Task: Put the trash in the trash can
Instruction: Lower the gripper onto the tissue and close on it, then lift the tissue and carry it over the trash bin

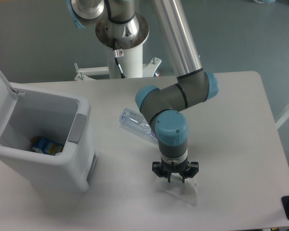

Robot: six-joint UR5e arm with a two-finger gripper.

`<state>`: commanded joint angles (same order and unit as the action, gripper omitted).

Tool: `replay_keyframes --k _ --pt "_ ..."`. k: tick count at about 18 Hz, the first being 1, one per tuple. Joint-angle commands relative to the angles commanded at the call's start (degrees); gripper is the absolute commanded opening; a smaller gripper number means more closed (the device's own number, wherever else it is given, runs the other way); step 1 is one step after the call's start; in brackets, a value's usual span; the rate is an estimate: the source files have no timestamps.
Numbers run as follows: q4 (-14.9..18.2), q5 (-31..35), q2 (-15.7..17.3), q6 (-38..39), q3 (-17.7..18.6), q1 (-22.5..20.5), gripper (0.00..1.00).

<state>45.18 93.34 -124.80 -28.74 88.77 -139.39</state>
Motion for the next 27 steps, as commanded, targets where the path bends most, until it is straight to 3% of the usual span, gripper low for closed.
replay_keyframes --k 7,13,27 --pt "0.0 -0.9 0.0 2.3 -1.2 0.0 0.01" --pt "0.0 -8.5 2.1 8.3 -4.2 -0.5 0.00" --pt "0.4 -31.2 21.3 15.9 -4.7 -0.4 0.01"
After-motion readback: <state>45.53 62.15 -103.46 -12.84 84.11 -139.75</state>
